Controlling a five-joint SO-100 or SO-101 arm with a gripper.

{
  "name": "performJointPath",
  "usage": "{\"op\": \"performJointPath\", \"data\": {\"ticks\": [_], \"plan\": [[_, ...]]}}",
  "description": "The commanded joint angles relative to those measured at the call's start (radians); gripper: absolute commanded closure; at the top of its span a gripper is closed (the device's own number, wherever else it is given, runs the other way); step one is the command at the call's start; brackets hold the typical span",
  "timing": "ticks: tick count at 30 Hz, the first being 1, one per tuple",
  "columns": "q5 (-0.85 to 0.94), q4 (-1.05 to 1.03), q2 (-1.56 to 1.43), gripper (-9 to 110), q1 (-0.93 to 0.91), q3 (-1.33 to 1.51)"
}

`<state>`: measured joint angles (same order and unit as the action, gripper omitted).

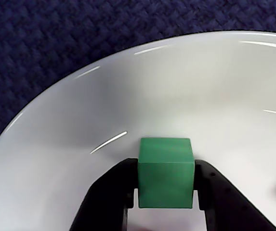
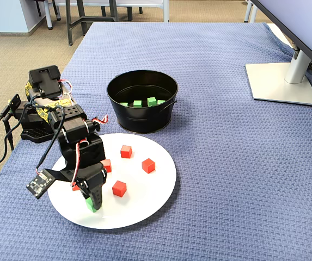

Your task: Pick up the green cubes from the white plate and place them in the black recipient

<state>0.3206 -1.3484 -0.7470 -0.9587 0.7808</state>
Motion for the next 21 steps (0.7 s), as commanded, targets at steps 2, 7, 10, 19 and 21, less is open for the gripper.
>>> {"op": "performJointPath", "data": {"ticks": [2, 7, 10, 19, 21], "plan": [[-0.035, 0.051, -0.192, 102, -0.018, 0.075], [-0.026, 0.061, -0.456, 102, 0.012, 0.256], [-0.037, 0.052, -0.607, 102, 0.071, 0.353], [-0.187, -0.081, -0.957, 102, 0.39, 0.474], [-0.215, -0.087, -1.031, 102, 0.485, 0.518]]}}
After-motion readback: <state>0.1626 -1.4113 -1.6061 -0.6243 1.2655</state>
